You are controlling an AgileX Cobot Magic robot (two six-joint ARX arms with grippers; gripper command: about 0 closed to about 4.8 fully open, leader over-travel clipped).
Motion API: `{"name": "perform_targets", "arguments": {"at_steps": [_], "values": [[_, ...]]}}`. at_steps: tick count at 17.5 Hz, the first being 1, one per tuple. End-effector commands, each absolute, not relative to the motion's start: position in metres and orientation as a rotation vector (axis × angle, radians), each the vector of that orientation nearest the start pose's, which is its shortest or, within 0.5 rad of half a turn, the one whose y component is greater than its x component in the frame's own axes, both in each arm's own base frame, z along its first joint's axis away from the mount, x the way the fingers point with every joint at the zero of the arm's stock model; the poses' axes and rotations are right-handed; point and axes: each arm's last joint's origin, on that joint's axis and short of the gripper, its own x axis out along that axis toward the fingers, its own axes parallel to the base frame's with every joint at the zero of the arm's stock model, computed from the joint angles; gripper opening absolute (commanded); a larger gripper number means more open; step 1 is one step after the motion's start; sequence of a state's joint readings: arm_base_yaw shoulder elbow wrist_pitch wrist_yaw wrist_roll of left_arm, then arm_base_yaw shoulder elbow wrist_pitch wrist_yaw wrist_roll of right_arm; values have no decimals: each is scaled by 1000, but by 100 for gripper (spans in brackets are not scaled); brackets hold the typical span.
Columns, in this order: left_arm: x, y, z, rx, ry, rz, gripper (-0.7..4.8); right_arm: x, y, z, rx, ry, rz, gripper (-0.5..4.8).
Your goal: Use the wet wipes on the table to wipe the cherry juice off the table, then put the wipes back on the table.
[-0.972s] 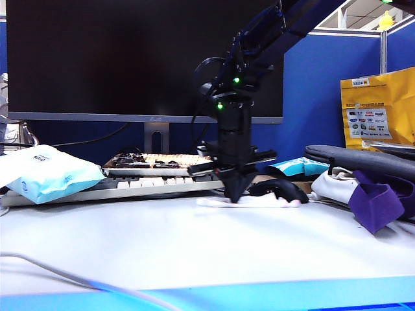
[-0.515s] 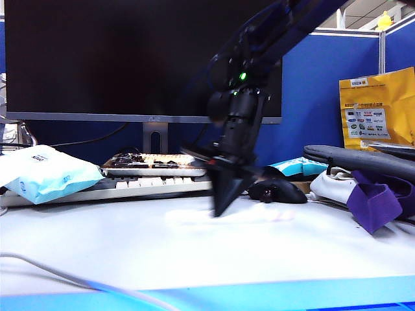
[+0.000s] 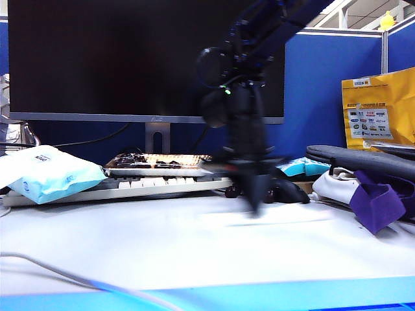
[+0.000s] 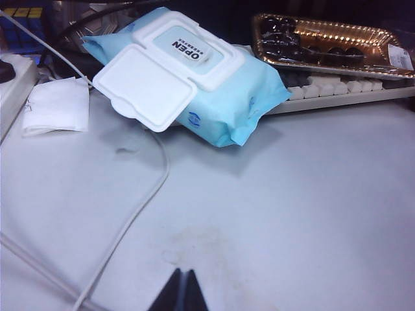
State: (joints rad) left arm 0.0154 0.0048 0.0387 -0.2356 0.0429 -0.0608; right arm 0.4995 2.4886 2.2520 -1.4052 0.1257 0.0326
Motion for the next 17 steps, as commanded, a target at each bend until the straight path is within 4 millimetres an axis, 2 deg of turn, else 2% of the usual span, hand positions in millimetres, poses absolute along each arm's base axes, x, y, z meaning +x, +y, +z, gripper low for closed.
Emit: {"name": "perform_targets", "arguments": {"at_steps": [1, 3, 5, 9, 14, 17], "values": [[93, 0, 151, -67, 216, -24, -4, 427, 213, 140, -589, 1570, 104, -1], [93, 0, 151, -67, 216, -24, -4, 429, 213, 140, -559, 1571, 122, -1], [93, 0, 151, -67, 216, -24, -4, 432, 223, 138, -321, 1583, 356, -1], [93, 0, 151, -67, 216, -23, -4, 437, 237, 140, -59, 1539, 613, -1], [93, 0, 151, -67, 216, -24, -4, 439, 240, 146, 20, 1507, 706, 1], [93, 0, 151, -67, 216, -24, -4, 440, 241, 161, 17, 1445, 721, 90]]}}
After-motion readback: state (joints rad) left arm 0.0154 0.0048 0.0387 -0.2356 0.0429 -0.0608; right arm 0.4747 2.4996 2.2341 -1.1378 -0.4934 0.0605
